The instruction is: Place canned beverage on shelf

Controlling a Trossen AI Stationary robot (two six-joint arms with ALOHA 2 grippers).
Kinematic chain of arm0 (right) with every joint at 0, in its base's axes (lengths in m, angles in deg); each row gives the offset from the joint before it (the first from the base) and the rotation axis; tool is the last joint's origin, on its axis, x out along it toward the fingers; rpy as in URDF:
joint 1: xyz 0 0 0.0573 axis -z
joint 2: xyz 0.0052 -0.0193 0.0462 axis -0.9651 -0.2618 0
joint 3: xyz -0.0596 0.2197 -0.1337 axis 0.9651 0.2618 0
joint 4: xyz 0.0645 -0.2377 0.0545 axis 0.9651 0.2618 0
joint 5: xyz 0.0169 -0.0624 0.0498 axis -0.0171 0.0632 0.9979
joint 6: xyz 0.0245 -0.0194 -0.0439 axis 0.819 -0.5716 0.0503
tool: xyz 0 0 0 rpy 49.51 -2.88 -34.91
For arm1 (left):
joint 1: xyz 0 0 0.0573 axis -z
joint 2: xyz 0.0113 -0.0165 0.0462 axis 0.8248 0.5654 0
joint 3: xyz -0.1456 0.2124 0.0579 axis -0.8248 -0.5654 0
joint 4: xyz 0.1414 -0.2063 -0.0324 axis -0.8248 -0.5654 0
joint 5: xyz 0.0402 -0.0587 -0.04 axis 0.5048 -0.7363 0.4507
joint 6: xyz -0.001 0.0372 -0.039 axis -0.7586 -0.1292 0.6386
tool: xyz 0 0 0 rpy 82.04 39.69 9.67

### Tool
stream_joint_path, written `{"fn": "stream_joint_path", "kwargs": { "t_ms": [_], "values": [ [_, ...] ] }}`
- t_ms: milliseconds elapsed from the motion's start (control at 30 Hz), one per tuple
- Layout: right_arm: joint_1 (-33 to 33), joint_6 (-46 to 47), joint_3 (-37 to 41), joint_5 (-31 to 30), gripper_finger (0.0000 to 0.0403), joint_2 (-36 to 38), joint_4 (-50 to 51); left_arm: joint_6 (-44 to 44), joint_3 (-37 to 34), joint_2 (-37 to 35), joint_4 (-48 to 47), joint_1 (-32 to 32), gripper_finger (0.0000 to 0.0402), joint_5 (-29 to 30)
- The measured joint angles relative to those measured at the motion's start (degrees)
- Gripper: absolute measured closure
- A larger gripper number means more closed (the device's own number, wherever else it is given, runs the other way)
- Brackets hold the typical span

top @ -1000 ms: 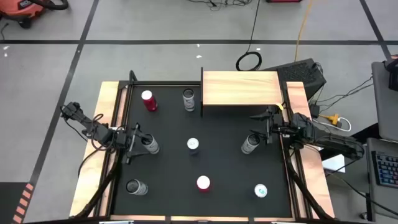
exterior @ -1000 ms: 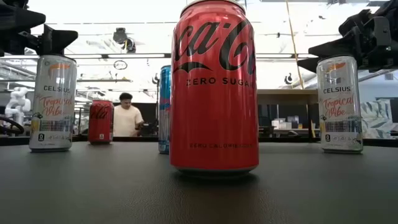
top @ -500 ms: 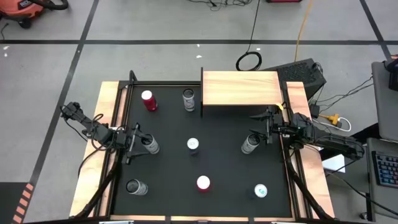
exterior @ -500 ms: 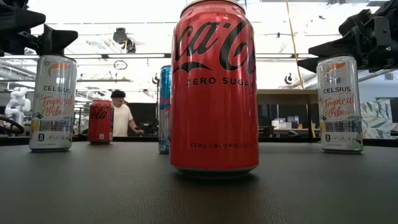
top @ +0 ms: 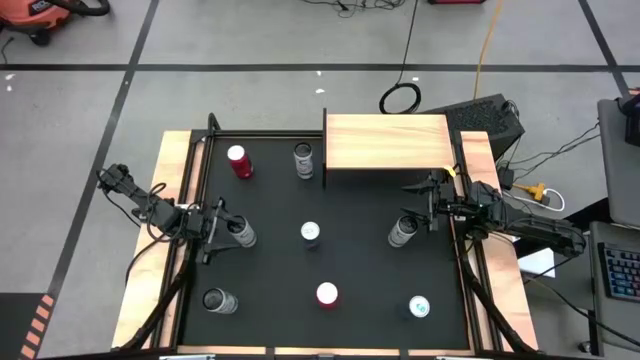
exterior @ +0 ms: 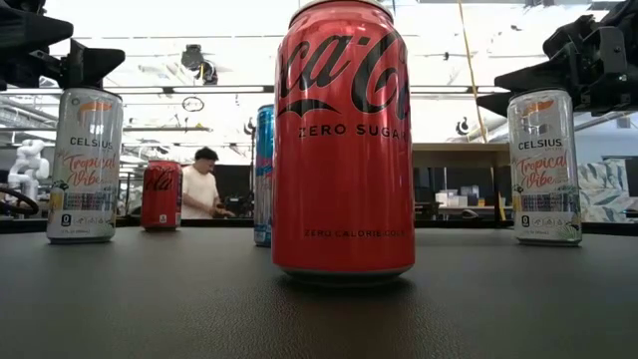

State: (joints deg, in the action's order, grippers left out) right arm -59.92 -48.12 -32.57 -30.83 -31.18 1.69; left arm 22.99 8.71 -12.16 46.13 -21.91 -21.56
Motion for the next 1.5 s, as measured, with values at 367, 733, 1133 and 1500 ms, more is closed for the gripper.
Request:
{"fn": "stream_joint_path", "kwargs": {
  "t_ms": [367, 733, 1133, 1500],
  "values": [
    [0.02, -0.32, -0.01, 0.0, 0.0133, 0.0, -0.01, 0.0, 0.0, 0.0, 0.02, 0.02, 0.0107, 0.0],
    [-0.18, 1.25, -0.01, -0.03, 0.0133, -1.4, 0.31, 0.0, 0.01, 0.02, 0.0, 0.02, 0.0107, 0.02],
    [-0.16, 0.0, 0.0, -0.01, 0.0133, -1.4, 0.12, -0.02, 0.0, 0.0, 0.0, 0.01, 0.0107, 0.02],
    [-0.16, -0.02, 0.01, 0.02, 0.0133, -1.42, -0.91, -0.01, 0.02, 0.01, 0.0, 0.02, 0.0107, 0.02]
  ]
}}
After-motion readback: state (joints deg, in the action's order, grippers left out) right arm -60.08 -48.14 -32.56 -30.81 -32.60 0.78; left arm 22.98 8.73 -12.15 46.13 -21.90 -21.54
